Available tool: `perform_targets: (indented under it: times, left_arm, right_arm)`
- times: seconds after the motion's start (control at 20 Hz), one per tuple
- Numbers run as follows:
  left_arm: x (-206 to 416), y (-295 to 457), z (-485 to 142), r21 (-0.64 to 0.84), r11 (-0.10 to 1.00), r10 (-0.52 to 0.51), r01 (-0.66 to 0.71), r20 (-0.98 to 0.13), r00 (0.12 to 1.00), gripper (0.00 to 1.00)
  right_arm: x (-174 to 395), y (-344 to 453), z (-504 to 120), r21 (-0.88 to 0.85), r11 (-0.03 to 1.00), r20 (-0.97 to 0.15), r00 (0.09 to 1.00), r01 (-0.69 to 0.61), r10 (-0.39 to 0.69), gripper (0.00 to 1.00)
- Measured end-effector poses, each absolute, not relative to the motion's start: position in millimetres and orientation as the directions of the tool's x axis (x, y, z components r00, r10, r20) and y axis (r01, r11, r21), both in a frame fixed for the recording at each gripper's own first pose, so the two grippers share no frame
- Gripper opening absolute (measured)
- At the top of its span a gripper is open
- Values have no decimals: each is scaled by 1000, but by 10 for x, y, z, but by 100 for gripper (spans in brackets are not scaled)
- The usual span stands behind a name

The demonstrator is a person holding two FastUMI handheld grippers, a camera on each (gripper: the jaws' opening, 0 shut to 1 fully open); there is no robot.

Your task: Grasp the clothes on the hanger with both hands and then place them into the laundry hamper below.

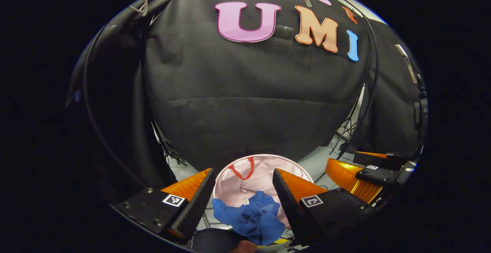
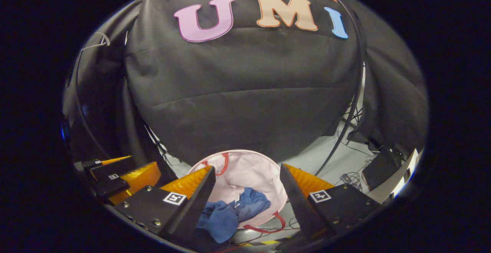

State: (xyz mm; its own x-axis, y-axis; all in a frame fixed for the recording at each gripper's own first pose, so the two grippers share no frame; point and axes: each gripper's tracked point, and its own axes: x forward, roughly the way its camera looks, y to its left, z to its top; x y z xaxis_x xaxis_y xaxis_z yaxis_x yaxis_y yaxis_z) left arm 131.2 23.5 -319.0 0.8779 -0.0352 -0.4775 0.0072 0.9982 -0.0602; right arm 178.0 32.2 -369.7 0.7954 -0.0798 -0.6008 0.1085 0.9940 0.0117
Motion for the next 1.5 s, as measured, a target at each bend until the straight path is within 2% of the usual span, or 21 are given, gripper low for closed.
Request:
perform_targets:
  times: [0.05,0.1,0.3,0.5,0.6,0.65,0.7,0.85,0.9,0.95,1.05,1.1,1.2,1.25,1.3,1.35,1.4,1.5]
  left_arm:
    - [1302,237,-3133,-61,998,-36,8,-471,881,94]
    - [1288,221,-3082,-63,998,-39,11,-466,884,94]
    - [1232,204,-2776,-66,998,-39,13,-417,908,94]
    - [1122,204,-2419,-54,998,-46,27,-387,921,94]
    - [1085,252,-2201,-41,999,-32,19,-351,936,94]
    - [1065,263,-2081,-39,999,-29,17,-331,943,89]
    - [1042,247,-1970,-41,999,-31,19,-308,951,94]
    - [1003,274,-1627,-44,999,-24,14,-235,972,94]
    - [971,268,-1495,-47,999,-20,11,-207,978,99]
    - [936,264,-1402,-48,999,-22,13,-193,981,89]
    - [820,222,-1267,-49,999,-32,24,-170,985,89]
    - [789,207,-1180,-49,999,-28,21,-148,989,89]
    - [730,200,-1001,-48,999,-21,16,-104,994,89]
    - [691,208,-906,-51,999,-9,4,-84,996,89]
    - [657,219,-818,-49,999,13,-16,-70,997,93]
    - [638,225,-750,-43,999,30,-32,-56,998,88]
    - [670,162,-641,-39,999,33,-34,-43,999,93]
    - [660,57,-572,-38,999,15,-16,-37,999,93]
  right_arm:
    - [1770,317,-3625,13,994,-592,802,109,-80,97]
    - [1759,324,-3546,21,995,-578,813,103,-72,100]
    - [1782,300,-3145,54,994,-515,855,95,-53,100]
    - [1740,101,-2683,24,991,-451,886,130,-105,100]
    - [1686,152,-2444,54,990,-422,901,132,-97,100]
    - [1669,174,-2324,64,990,-407,909,127,-90,100]
    - [1656,134,-2221,68,991,-389,918,117,-82,100]
    - [1511,129,-1887,48,995,-363,930,90,-67,100]
    - [1441,149,-1777,51,996,-349,935,76,-54,100]
    - [1396,160,-1658,58,997,-336,941,60,-37,100]
    - [1299,118,-1391,70,997,-284,959,41,-19,100]
    - [1244,52,-1287,64,997,-260,965,43,-25,96]
    - [1155,-90,-1107,44,997,-224,973,61,-49,100]
    - [1101,-130,-1024,36,997,-206,977,65,-57,96]
    - [1072,-160,-922,35,997,-180,982,67,-59,100]
    - [1040,-182,-827,39,997,-152,986,69,-62,96]
    - [1001,-213,-743,46,997,-121,991,69,-63,100]
    - [938,-268,-582,54,997,-70,996,63,-59,100]
